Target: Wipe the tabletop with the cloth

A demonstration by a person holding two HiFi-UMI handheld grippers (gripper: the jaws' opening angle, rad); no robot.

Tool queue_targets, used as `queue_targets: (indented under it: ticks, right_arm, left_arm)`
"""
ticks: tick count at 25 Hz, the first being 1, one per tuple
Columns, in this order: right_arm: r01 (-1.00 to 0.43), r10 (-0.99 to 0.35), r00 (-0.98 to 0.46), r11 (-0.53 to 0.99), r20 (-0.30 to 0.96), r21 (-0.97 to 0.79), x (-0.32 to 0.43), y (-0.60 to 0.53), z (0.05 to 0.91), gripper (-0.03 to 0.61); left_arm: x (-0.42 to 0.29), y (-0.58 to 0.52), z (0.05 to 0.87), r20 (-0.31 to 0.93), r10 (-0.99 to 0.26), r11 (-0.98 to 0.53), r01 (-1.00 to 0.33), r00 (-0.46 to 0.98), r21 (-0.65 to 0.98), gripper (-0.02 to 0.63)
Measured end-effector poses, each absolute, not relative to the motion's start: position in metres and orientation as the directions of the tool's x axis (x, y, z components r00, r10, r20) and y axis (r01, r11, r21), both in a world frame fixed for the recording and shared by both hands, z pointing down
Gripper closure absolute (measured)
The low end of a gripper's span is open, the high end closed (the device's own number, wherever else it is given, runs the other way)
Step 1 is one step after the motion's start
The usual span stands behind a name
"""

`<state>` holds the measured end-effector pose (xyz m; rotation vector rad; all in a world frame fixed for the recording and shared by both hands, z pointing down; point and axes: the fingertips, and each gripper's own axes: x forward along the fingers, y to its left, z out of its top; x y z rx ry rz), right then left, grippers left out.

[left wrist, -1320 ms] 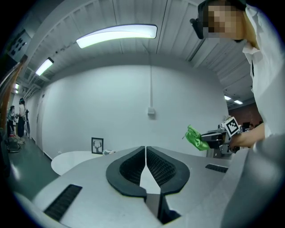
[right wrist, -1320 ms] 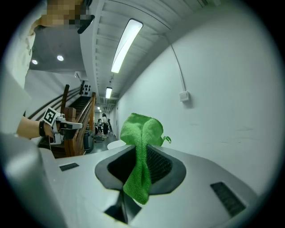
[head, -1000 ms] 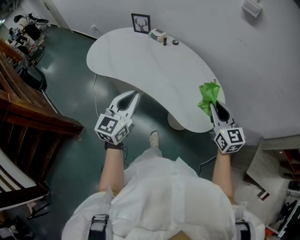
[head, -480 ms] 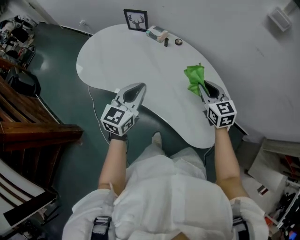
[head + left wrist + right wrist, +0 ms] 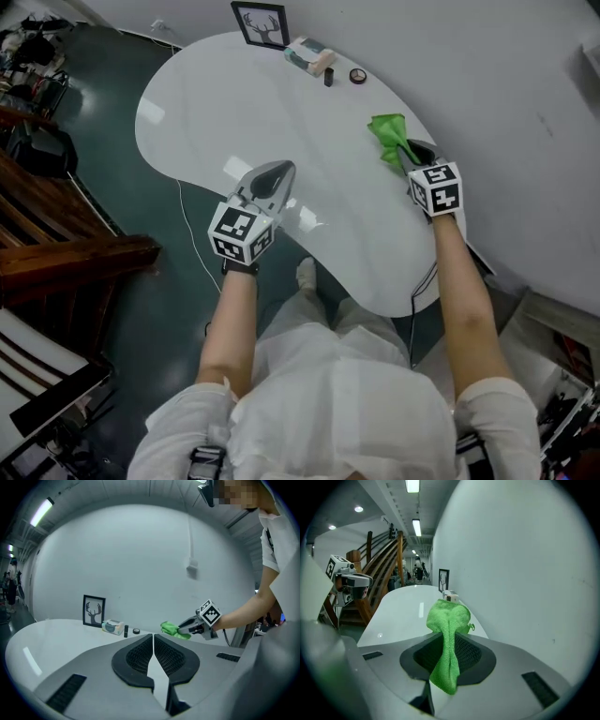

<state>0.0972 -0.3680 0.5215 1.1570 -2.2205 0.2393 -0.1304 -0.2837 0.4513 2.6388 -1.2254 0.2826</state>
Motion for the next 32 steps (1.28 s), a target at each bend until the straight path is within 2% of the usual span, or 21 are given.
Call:
queue_targets:
  ticks: [11, 19, 23, 32]
  right_arm:
    - [-0.777, -0.622, -0.322, 0.604, 0.714, 0.176, 0.113, -0.473, 0.597, 0.508]
    - [-0.792, -0.597, -0.242, 0.577, 0.765, 0.199, 0.084, -0.484, 0.621, 0.509]
    - [-0.79, -0.589, -0.283, 0.59, 0.757, 0.165, 0.059, -0.469, 0.622, 0.509]
    - [-0.674, -0.494, -0.441, 0.734, 0.749, 0.087, -0.031, -0.386, 0.627, 0.509]
  left_arm:
    - [-0.125, -0.333, 0.489, 0.327, -0.764, -0.54, -0.829, 0.556, 0.146, 0.595]
    - [-0.146, -0.322, 0.502, 0.354, -0.773, -0.501, -0.849, 0.527, 0.168, 0.595]
    - [-0.16, -0.312, 0.508, 0.367, -0.773, -0.489, -0.855, 0.517, 0.175, 0.594]
    - [-0.18, -0.29, 0.504, 0.363, -0.78, -0.483, -0.86, 0.509, 0.168, 0.595]
